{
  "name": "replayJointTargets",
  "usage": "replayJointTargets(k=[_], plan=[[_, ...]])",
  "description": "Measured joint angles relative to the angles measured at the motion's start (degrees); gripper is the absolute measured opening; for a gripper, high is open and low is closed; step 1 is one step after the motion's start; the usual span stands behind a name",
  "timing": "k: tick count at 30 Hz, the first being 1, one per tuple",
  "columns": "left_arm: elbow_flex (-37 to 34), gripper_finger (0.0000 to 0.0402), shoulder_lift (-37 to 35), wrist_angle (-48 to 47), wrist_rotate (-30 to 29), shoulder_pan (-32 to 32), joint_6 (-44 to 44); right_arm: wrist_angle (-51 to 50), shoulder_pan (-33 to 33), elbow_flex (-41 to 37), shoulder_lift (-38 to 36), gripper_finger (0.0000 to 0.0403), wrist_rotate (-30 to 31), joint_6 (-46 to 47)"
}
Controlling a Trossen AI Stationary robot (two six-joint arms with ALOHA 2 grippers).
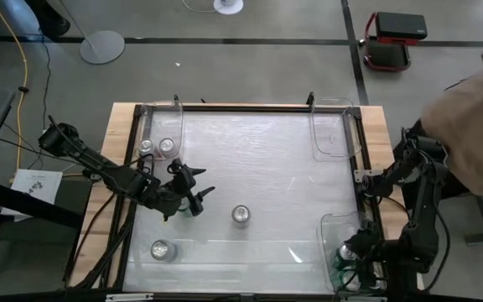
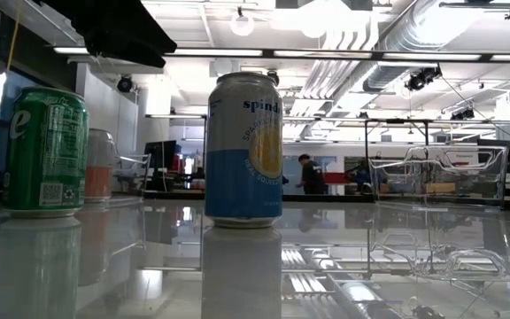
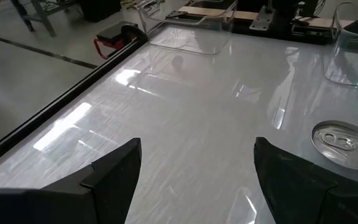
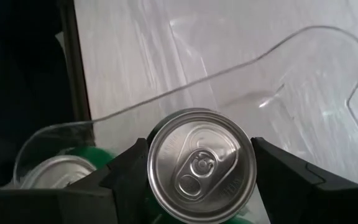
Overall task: Sort soda cans
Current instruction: Put the green soda can into the bottom transparent bin
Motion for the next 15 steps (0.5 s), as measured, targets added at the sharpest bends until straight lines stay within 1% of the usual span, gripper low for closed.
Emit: replayJointTargets(k=[6, 11, 15], plan=[[0.0, 0.0287, 0.0, 0.0, 0.0, 0.0, 0.0, 1.3, -1.6, 0.0, 0.1, 0.0236, -2.2, -3.5], [0.0, 0.0287, 0.0, 0.0, 0.0, 0.0, 0.0, 1.9, -3.4, 0.0, 0.1, 0.0236, -6.6, -5.6], [0.0, 0.0287, 0.0, 0.0, 0.0, 0.0, 0.0, 2.4, -4.7, 0.0, 0.0, 0.0237, -7.9, -7.2]])
